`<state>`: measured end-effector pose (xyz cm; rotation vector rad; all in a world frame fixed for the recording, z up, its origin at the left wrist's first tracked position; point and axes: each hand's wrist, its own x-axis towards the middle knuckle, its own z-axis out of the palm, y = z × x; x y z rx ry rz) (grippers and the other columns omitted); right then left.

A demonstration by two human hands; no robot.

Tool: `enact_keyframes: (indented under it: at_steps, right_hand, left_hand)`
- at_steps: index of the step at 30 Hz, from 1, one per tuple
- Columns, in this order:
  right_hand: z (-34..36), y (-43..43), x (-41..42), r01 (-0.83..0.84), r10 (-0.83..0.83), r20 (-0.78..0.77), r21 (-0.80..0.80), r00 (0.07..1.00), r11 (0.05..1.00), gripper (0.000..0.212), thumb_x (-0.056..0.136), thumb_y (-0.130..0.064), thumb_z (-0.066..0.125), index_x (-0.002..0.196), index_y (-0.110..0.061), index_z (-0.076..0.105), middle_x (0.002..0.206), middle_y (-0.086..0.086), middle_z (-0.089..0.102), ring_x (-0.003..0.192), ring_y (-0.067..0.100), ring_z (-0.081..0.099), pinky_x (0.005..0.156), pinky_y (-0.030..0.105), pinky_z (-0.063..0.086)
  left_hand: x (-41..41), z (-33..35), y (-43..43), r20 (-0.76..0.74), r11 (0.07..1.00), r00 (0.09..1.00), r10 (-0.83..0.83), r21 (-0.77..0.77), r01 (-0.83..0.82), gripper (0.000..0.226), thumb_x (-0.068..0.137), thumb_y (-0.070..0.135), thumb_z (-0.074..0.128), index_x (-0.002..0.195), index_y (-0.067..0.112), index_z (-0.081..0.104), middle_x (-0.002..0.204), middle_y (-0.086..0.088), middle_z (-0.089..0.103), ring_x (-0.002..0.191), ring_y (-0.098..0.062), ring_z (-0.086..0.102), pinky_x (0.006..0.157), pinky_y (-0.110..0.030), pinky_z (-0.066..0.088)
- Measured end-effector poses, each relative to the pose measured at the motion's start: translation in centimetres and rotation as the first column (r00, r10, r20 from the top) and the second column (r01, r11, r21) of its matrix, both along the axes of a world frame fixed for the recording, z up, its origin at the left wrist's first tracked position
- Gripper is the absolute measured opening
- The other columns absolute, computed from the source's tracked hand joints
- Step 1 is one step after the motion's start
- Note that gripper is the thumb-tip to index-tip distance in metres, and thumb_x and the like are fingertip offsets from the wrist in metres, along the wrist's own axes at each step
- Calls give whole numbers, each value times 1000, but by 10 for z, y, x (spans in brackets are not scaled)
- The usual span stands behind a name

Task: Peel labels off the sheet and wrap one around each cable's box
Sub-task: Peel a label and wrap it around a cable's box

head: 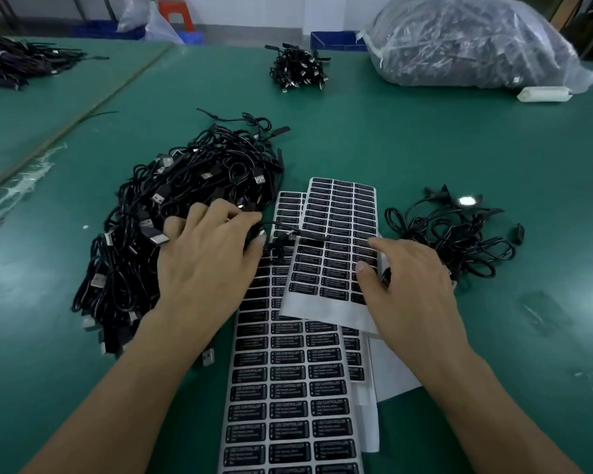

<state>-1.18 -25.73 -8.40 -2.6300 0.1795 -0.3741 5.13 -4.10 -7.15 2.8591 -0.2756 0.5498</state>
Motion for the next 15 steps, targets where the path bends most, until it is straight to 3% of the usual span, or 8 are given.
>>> enact_keyframes:
  at_steps: [3,7,11,13,15]
  right_hand:
    - [0,0,0,8,-8,34,-9,999,1000,44,97,-36,57,137,-18,57,137,0,57,134,20,39,112,39,28]
    - [-1,4,0,-34,39,129,-44,991,998,34,92,-36,67,121,-18,68,116,-2,66,114,22,51,96,35,33]
    - [-4,3,1,-153,156,27,-84,987,985,37,96,-45,57,123,-23,67,119,-6,62,112,16,49,95,33,37]
    - [-5,3,1,-202,203,9,-79,979,976,39,97,-50,51,127,-29,64,126,-12,60,119,9,44,98,27,31]
    - [-5,4,1,-253,256,27,-83,966,964,38,96,-52,50,124,-32,67,126,-15,63,122,7,46,99,25,27]
  left_hand:
    - [-2,-1,0,40,998,999,-25,-55,28,29,96,45,60,116,27,69,116,3,60,111,-25,52,76,-43,45]
    - [-4,3,-2,286,984,954,-87,-127,128,21,103,32,56,106,19,72,104,0,68,98,-28,58,84,-41,37]
    - [-4,6,-3,486,901,846,-219,-232,367,32,106,25,48,104,4,73,82,-7,70,74,-27,60,72,-37,44]
    - [-9,12,-8,607,839,759,-236,-267,474,34,106,18,47,102,-4,72,73,-10,62,67,-17,48,66,-22,37]
    - [-13,17,-13,690,799,673,-266,-232,554,35,107,16,44,102,-6,71,70,-12,59,64,-15,43,63,-19,33]
